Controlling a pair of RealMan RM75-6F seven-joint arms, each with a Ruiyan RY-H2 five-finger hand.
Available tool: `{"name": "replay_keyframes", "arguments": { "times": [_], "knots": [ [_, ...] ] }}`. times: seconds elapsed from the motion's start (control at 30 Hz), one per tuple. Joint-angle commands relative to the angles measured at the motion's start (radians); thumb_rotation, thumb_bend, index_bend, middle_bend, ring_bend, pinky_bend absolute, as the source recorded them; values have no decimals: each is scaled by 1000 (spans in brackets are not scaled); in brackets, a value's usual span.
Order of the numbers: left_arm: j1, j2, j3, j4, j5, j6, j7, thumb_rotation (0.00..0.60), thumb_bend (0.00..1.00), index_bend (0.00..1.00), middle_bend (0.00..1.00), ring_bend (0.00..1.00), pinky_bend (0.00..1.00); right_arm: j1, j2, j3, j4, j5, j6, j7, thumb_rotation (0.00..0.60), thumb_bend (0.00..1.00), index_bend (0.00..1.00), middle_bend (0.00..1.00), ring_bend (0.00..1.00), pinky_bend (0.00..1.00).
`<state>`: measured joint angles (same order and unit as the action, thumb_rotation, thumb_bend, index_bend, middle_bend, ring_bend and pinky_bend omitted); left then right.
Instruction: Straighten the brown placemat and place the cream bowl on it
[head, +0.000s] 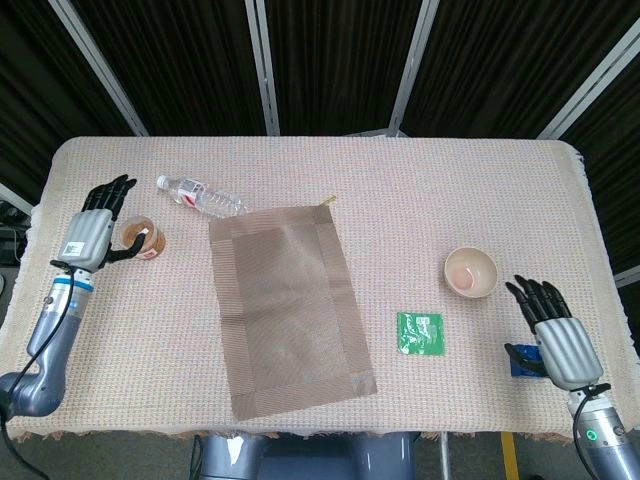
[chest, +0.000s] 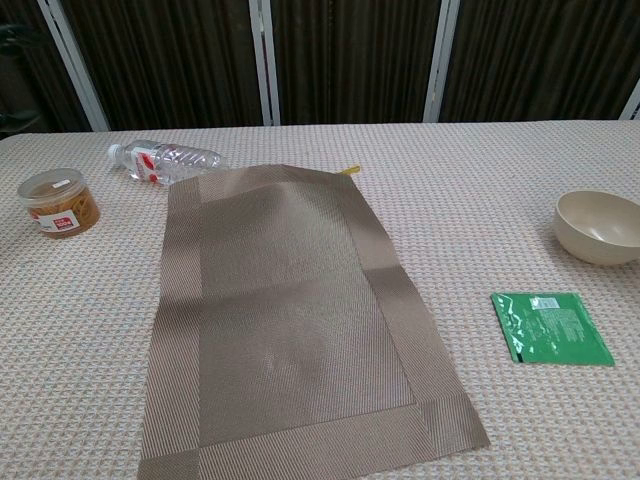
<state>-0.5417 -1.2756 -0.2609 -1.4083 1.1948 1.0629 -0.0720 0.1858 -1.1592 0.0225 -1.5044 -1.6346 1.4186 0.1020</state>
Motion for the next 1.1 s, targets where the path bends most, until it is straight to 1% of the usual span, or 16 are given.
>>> {"name": "replay_keyframes", "arguments": {
  "times": [0.03, 0.1, 0.17, 0.3, 0.37, 0.43, 0.57, 0.73, 0.87, 1.1],
  "knots": [
    [94, 113, 42, -171, 9, 107, 123, 600, 414, 0, 0, 0, 0, 28, 21, -30, -23, -77, -18, -69, 600, 183, 0, 0, 0, 0],
    [156, 164, 77, -287, 16, 185, 193, 600, 414, 0, 0, 0, 0, 50, 42, -54, -58, -136, -43, -109, 600, 183, 0, 0, 0, 0],
    [202, 188, 105, -358, 26, 252, 256, 600, 413, 0, 0, 0, 0, 78, 62, -73, -97, -174, -82, -112, 600, 183, 0, 0, 0, 0],
    [270, 179, 150, -403, 69, 376, 363, 600, 413, 0, 0, 0, 0, 138, 73, -103, -151, -230, -162, -63, 600, 184, 0, 0, 0, 0],
    [297, 171, 166, -419, 89, 417, 378, 600, 414, 0, 0, 0, 0, 168, 71, -109, -168, -248, -201, -54, 600, 184, 0, 0, 0, 0],
    [322, 166, 184, -430, 115, 451, 382, 600, 414, 0, 0, 0, 0, 199, 52, -105, -170, -263, -242, -79, 600, 184, 3, 0, 0, 0],
    [348, 153, 207, -433, 153, 471, 355, 600, 413, 0, 0, 0, 0, 249, -11, -89, -158, -262, -308, -100, 600, 184, 33, 0, 0, 0],
    [353, 129, 222, -393, 193, 467, 354, 600, 414, 0, 0, 0, 0, 307, -91, -80, -136, -250, -398, -125, 600, 184, 42, 0, 0, 0],
    [358, 128, 224, -382, 211, 467, 344, 600, 414, 0, 0, 0, 0, 337, -157, -74, -109, -234, -457, -185, 600, 183, 42, 0, 0, 0],
    [357, 132, 214, -363, 191, 442, 325, 600, 414, 0, 0, 0, 0, 345, -238, -84, -71, -213, -497, -264, 600, 184, 43, 0, 0, 0]
  ]
}}
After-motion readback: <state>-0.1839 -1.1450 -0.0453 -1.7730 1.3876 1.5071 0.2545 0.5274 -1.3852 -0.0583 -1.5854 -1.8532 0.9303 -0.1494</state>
